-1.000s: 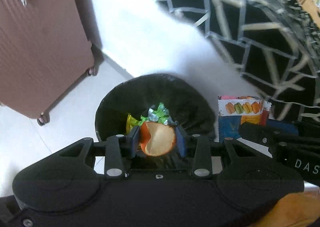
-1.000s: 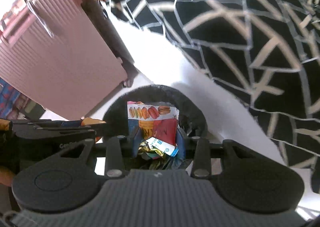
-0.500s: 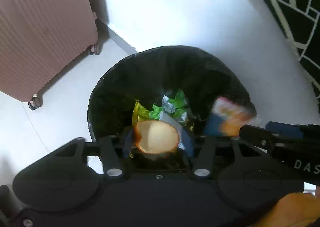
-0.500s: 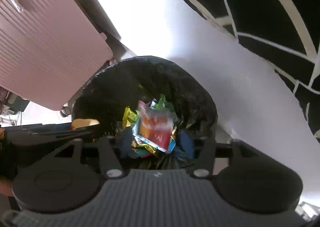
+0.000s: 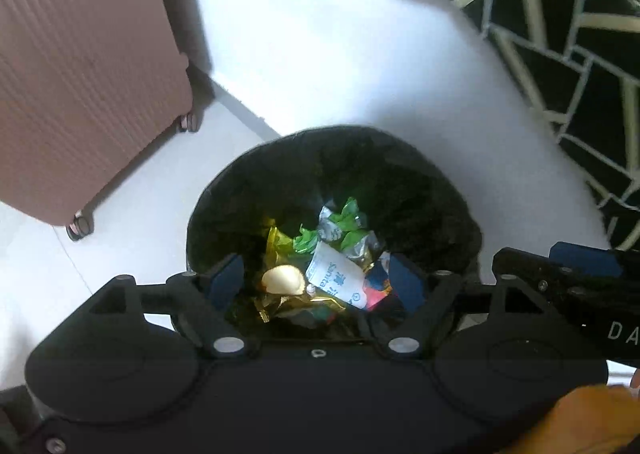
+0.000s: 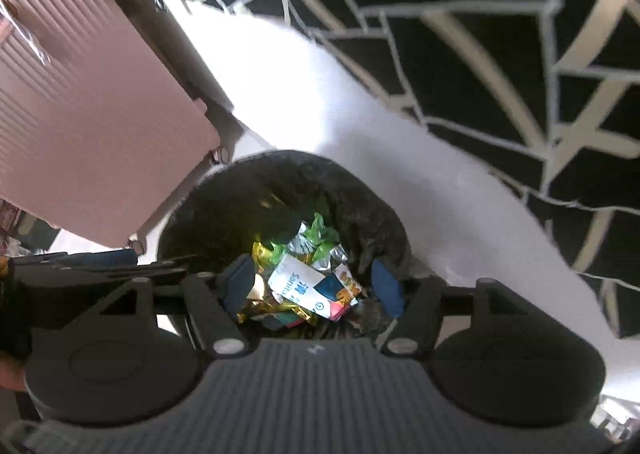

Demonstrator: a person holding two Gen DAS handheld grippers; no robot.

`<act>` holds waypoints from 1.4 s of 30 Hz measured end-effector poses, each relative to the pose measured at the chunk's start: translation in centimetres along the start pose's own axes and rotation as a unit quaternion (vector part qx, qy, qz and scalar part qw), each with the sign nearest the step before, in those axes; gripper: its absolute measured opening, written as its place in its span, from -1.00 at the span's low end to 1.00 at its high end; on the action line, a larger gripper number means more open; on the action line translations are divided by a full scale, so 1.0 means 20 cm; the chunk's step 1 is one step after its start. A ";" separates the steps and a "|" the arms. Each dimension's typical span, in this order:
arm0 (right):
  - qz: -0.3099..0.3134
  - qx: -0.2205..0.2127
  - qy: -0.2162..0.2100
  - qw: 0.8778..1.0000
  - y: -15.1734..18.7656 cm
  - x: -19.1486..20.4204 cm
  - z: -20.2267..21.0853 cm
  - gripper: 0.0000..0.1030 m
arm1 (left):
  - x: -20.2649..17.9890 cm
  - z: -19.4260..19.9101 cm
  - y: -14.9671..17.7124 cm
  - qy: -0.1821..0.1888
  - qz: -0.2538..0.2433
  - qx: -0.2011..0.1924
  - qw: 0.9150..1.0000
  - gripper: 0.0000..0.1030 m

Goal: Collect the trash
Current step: 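Move both empty tools back up to the items on the bed, then grasp the small red piece with the left tool while the right tool grasps the yellow-green wrapper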

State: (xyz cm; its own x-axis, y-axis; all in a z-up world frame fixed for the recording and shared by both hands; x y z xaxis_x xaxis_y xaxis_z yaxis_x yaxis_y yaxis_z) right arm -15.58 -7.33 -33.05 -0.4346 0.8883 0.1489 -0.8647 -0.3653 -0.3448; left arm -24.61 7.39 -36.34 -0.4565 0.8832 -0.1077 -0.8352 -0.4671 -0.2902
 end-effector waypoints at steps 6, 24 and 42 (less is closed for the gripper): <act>-0.019 -0.048 -0.005 0.999 -0.05 0.01 0.33 0.57 | -0.08 0.32 -0.10 0.013 -0.028 -0.027 0.999 0.54; -0.152 -0.278 0.085 0.945 -0.61 -0.24 1.52 0.61 | -0.57 1.35 -0.88 0.112 -0.184 -0.166 0.962 0.66; -0.158 -0.365 0.114 0.910 -1.73 -0.86 1.64 0.61 | -1.26 1.38 -1.99 0.147 -0.197 -0.277 0.929 0.82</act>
State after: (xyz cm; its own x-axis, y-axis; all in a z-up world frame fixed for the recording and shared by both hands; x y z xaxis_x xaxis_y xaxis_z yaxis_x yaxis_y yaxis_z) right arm 13.60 -19.09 6.72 -0.0575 0.9819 0.1806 -0.5041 0.1276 -0.8542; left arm 11.68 2.63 4.20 0.0216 0.9925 -0.1207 -0.5960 -0.0841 -0.7986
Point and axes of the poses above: each gripper's, at about its wrist camera, not at the fingertips, and z roughly against the way its jaws point, x to its left, y to its underside, the point moved 4 cm from there along -z, roughly the way its jaws point, and after that the axes turned 2 degrees about -z, right-handed, at the moved point
